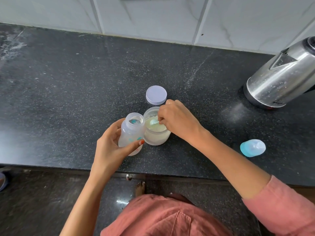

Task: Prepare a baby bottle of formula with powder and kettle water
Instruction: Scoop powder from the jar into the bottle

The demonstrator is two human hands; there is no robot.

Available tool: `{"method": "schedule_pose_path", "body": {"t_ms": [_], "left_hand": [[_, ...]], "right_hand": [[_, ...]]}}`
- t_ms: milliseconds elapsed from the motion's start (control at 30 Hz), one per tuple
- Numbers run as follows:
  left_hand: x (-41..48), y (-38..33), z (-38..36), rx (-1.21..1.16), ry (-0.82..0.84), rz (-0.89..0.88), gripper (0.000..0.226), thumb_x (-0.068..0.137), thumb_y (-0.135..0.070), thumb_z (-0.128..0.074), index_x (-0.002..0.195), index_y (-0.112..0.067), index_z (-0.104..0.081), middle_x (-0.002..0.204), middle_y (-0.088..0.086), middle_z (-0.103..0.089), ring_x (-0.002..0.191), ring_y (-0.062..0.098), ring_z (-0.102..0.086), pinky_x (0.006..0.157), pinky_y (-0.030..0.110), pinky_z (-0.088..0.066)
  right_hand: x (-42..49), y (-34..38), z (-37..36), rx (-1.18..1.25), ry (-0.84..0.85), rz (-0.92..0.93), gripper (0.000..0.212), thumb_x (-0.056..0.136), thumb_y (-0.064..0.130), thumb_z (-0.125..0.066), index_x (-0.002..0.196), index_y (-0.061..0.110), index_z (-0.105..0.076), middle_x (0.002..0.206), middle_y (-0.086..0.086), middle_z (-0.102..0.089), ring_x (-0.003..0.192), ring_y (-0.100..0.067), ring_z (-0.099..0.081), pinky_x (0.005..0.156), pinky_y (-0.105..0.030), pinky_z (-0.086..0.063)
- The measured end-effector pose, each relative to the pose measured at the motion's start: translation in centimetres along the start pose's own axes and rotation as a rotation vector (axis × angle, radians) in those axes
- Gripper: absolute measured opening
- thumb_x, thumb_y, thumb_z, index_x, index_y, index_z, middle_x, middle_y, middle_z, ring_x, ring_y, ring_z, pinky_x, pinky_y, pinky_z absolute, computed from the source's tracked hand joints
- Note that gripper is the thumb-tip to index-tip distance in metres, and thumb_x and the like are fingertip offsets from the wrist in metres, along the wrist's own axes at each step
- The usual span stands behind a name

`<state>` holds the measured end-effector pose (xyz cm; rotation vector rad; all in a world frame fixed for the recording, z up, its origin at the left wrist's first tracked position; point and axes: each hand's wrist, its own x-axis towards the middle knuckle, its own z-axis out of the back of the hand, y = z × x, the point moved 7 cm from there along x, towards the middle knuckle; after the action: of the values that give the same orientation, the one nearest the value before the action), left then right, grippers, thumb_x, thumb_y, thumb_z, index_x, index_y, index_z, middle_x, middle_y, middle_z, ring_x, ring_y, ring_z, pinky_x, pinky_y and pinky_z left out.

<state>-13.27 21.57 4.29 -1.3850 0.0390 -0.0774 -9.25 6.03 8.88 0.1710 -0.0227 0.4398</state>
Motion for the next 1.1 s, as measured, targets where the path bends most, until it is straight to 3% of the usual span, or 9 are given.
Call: {"method": "schedule_pose_path", "body": {"t_ms": [267, 433, 600, 767, 933, 1100], "left_hand": [[-0.5, -1.0, -0.6, -0.034, 0.016, -0.025, 0.060, 0.048, -0.037, -0.087, 0.098, -0.057, -0.059, 0.102, -0.020, -0.069, 0.095, 0.004, -0.065, 0.078, 0.017, -0.052], [-0.8, -2.0, -1.7, -0.058, 0.056, -0.023, 0.056, 0.051, -0.034, -0.082, 0.095, -0.059, -0.060, 0.100, -0.024, -0.069, 0.093, -0.001, -0.065, 0.077, 0.014, -0.051], [-1.0, -2.7, -3.2, -0.153, 0.135, 0.003, 0.055, 0.052, -0.025, -0.083, 0.101, -0.038, -0.063, 0.100, -0.015, -0.071, 0.094, 0.005, -0.067, 0.074, 0.015, -0.052], [-0.3, -4.0, -5.1, -0.180, 0.265, -0.020, 0.061, 0.052, -0.014, -0.082, 0.108, -0.027, -0.059, 0.103, -0.013, -0.071, 0.096, 0.006, -0.066, 0.079, 0.016, -0.051], [0.7, -5.4, -7.2, -0.188, 0.369, -0.046, 0.065, 0.048, -0.034, -0.081, 0.109, -0.025, -0.060, 0.105, -0.006, -0.071, 0.098, 0.010, -0.066, 0.085, 0.021, -0.050], [2.2, -6.4, -10.0, -0.137, 0.507, -0.099, 0.058, 0.055, -0.024, -0.083, 0.108, -0.031, -0.059, 0.104, -0.015, -0.070, 0.100, 0.006, -0.065, 0.083, 0.015, -0.048]], "right_hand": [[-0.5, -0.3, -0.1, 0.049, 0.084, -0.011, 0.020, 0.089, 0.020, -0.056, 0.099, 0.008, -0.068, 0.101, -0.005, -0.068, 0.097, -0.020, -0.051, 0.083, -0.030, -0.032], [-2.0, -1.5, 1.5, 0.236, -0.067, -0.096, 0.010, 0.084, 0.011, -0.061, 0.089, 0.007, -0.069, 0.094, -0.004, -0.068, 0.082, -0.011, -0.045, 0.080, -0.024, -0.033], [-4.6, -4.1, 1.9, 0.460, -0.184, -0.265, 0.006, 0.079, 0.008, -0.066, 0.084, 0.010, -0.068, 0.085, 0.001, -0.065, 0.073, -0.009, -0.055, 0.070, -0.026, -0.049], [-7.0, -7.1, 1.7, 0.554, -0.292, -0.440, 0.009, 0.077, 0.005, -0.068, 0.084, 0.012, -0.070, 0.079, 0.004, -0.064, 0.066, -0.005, -0.055, 0.063, -0.009, -0.044], [-8.8, -9.2, 1.9, 0.597, -0.380, -0.560, 0.011, 0.076, 0.003, -0.068, 0.080, 0.013, -0.070, 0.073, 0.011, -0.060, 0.063, 0.000, -0.054, 0.062, -0.005, -0.043], [-11.2, -11.1, 2.5, 0.619, -0.511, -0.674, 0.012, 0.077, 0.004, -0.069, 0.080, 0.016, -0.070, 0.072, 0.014, -0.061, 0.065, 0.006, -0.055, 0.064, -0.003, -0.043]]}}
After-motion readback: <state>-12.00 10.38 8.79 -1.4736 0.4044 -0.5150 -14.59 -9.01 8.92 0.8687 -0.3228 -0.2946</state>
